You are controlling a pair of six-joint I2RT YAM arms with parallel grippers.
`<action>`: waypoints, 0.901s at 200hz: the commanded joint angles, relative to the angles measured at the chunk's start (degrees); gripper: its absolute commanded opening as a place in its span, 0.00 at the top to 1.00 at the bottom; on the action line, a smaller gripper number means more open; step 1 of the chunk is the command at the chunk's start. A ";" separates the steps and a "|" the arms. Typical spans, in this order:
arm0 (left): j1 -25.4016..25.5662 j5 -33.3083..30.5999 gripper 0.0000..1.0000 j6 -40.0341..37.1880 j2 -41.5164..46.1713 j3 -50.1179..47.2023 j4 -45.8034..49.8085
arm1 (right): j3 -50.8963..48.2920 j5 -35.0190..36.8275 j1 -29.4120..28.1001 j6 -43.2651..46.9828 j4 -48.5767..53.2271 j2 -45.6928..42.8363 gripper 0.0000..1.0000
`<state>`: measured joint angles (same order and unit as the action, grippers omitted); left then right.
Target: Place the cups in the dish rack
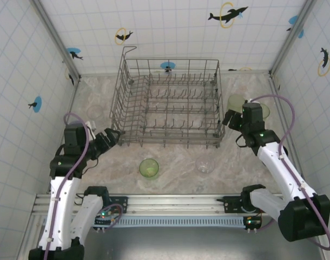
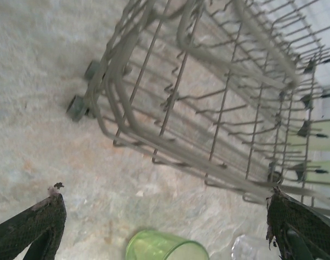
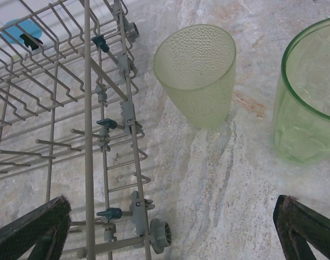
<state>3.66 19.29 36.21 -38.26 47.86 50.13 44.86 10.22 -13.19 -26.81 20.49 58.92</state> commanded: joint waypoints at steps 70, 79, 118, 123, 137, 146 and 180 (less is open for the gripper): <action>3.47 2.16 0.03 -4.34 0.82 -5.11 2.33 | 3.48 0.58 -0.45 0.74 2.01 0.44 0.01; 3.69 1.62 0.03 -4.82 0.69 -6.01 2.25 | 3.36 0.44 -0.48 0.93 1.75 0.76 0.01; 8.04 -1.04 0.03 -4.15 -0.87 -7.34 -0.69 | 3.48 -0.16 -0.46 1.41 0.18 3.02 0.01; 9.13 -1.96 0.03 -3.78 -1.42 -7.34 -1.17 | 3.43 -0.18 -0.48 1.40 -0.15 3.26 0.01; 13.30 -5.52 0.03 -2.76 -3.55 -7.25 -2.38 | 3.36 -0.38 -0.52 1.41 -0.81 3.97 0.01; 16.90 -8.64 0.03 -2.15 -5.43 -6.49 -2.54 | 3.39 -0.54 -0.44 1.34 -1.12 4.36 0.01; 29.19 -16.69 0.03 0.23 -11.29 -3.12 -3.10 | 3.99 -1.30 0.00 2.19 -0.44 4.77 0.01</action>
<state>27.59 9.74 34.54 -46.83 41.98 48.23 45.71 10.11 -13.39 -25.80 20.91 63.35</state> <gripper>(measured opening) 0.974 0.994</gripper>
